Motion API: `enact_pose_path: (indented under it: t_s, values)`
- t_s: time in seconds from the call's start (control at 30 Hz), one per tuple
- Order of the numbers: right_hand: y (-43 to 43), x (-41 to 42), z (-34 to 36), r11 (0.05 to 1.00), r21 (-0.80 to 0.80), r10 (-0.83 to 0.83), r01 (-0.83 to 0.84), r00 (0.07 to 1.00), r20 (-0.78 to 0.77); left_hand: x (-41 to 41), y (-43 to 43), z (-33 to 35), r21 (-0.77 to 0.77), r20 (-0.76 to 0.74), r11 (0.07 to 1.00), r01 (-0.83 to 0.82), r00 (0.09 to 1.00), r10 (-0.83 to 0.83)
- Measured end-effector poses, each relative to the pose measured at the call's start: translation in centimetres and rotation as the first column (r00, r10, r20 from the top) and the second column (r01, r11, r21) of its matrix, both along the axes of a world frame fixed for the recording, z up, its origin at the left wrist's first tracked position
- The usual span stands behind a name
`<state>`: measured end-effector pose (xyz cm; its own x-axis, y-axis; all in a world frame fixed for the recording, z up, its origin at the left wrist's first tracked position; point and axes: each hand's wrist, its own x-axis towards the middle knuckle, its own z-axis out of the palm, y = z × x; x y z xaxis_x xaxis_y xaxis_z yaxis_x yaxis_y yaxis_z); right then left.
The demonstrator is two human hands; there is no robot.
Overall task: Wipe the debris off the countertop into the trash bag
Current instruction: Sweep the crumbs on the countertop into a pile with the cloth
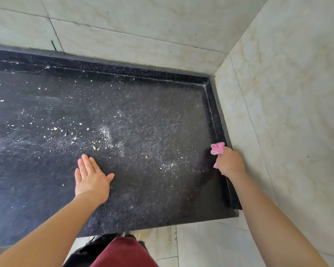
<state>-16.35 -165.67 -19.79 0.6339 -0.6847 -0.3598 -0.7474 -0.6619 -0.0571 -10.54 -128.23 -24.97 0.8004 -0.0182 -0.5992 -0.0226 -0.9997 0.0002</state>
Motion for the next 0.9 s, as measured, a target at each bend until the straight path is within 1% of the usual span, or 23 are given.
enact_pose_path:
  t_s: [0.03,0.07,0.13,0.2,0.27,0.4,0.43,0.5,0.53,0.57,0.63,0.7,0.73,0.8,0.87,0.9]
  values:
    - [0.1,0.2,-0.5,0.999,-0.031,0.019,-0.02,1.0,-0.016,0.0,0.0,0.0,-0.002,0.002,1.0,-0.003,1.0,0.003]
    - [0.6,0.4,-1.0,1.0,-0.025,0.007,-0.007,1.0,-0.015,0.0,0.0,0.0,-0.007,0.003,1.0,-0.006,1.0,0.006]
    - [2.2,0.8,-1.9,0.993,0.062,-0.11,0.105,0.991,0.076,-0.1,0.0,0.0,-0.017,0.0,1.0,-0.012,1.0,0.012]
    - [4.7,1.4,-2.3,0.979,0.134,-0.176,0.154,0.97,0.17,-0.2,0.0,0.0,-0.026,-0.004,1.0,-0.013,1.0,0.013]
    - [8.0,1.7,-2.4,0.975,0.201,-0.138,0.095,0.968,0.21,-0.2,0.1,0.1,-0.042,-0.005,0.999,-0.021,1.0,0.021]
    - [16.1,1.8,-2.6,0.944,0.313,0.026,-0.1,0.972,0.231,-0.2,0.1,0.2,-0.045,-0.01,0.999,-0.023,1.0,0.022]
    - [17.7,2.0,-2.8,0.918,0.372,0.054,-0.138,0.973,0.226,-0.2,0.1,0.3,-0.05,-0.014,0.998,-0.025,1.0,0.025]
    - [19.8,2.5,-2.8,0.829,0.524,0.085,-0.194,0.971,0.225,-0.2,0.1,0.4,-0.055,-0.014,0.998,-0.026,1.0,0.026]
    - [20.1,2.7,-2.3,0.797,0.562,0.096,-0.221,0.965,0.244,-0.1,0.1,0.4,-0.055,-0.016,0.998,-0.027,1.0,0.026]
    - [19.5,2.7,-2.0,0.795,0.561,0.091,-0.23,0.96,0.264,-0.2,0.1,0.5,-0.053,-0.018,0.998,-0.025,1.0,0.024]
    - [16.9,2.4,-1.1,0.845,0.493,0.058,-0.208,0.952,0.301,-0.1,0.0,0.6,-0.046,-0.018,0.999,-0.022,1.0,0.021]
    - [12.7,1.4,-0.3,0.925,0.352,0.045,-0.145,0.96,0.277,0.0,0.0,0.7,-0.038,-0.017,0.999,-0.016,1.0,0.015]
    - [10.4,0.7,-0.1,0.961,0.256,0.045,-0.108,0.97,0.24,-0.1,0.0,0.6,-0.037,-0.018,0.999,-0.011,1.0,0.01]
    - [5.6,-1.4,0.0,0.995,0.075,0.055,-0.066,0.989,0.14,-0.1,0.0,0.5,-0.035,-0.017,0.999,-0.007,1.0,0.007]
    - [2.4,-3.3,0.2,0.998,-0.038,0.06,-0.059,0.998,0.011,-0.2,0.0,0.5,-0.034,-0.016,0.999,-0.007,1.0,0.006]
    - [1.7,-3.9,0.1,0.993,-0.077,0.084,-0.089,0.994,-0.068,-0.2,0.0,0.5,-0.032,-0.015,0.999,-0.008,1.0,0.007]
